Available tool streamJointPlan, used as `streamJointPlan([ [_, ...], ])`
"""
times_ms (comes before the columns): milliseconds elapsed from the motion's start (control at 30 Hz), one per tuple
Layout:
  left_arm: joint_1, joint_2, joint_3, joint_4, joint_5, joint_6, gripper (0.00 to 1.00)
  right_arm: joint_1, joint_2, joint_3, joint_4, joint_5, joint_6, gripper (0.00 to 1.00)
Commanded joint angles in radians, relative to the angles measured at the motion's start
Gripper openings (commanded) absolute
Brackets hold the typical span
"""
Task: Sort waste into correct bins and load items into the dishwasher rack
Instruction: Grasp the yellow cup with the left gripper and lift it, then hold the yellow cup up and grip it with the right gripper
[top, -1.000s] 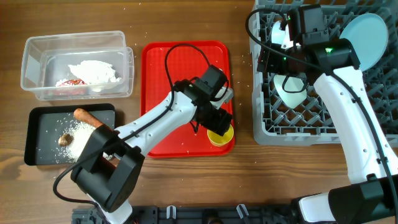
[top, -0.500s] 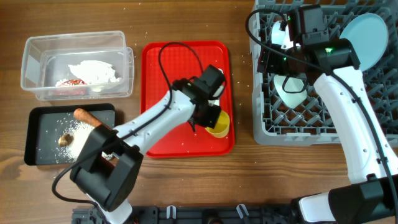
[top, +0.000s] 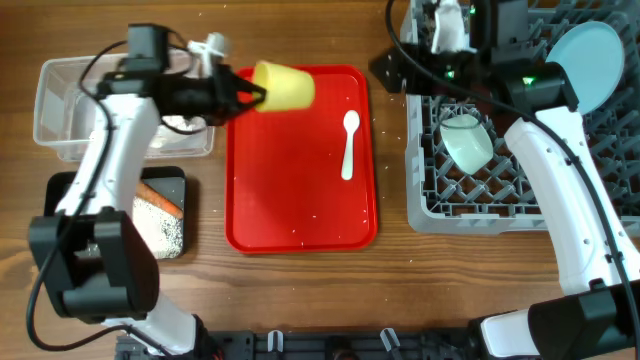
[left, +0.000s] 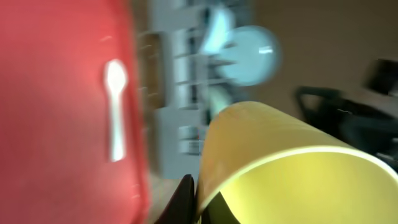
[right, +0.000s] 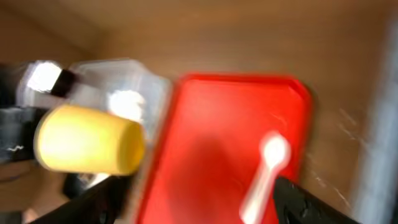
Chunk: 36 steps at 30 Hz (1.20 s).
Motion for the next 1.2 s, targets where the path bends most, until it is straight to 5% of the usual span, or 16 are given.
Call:
streamJointPlan([
  [0,0.047,-0.022,0.011,0.042,0.340,0.000,0.04,0.018,-0.002,-0.052,0.161,-0.337,-0.011,0.80],
  [467,-0.029,-0.022,0.011,0.075,0.415,0.000,0.04,0.207,0.054,-0.098,0.384,-0.394,0.010,0.80],
  [1000,-0.037,-0.024,0.011,0.081,0.421,-0.039,0.04,0.197,0.093,-0.098,0.466,-0.369,0.010,0.79],
  [1167,-0.037,-0.031,0.011,0.082,0.421,-0.039,0.04,0.123,0.092,-0.098,0.485,-0.499,0.018,0.79],
])
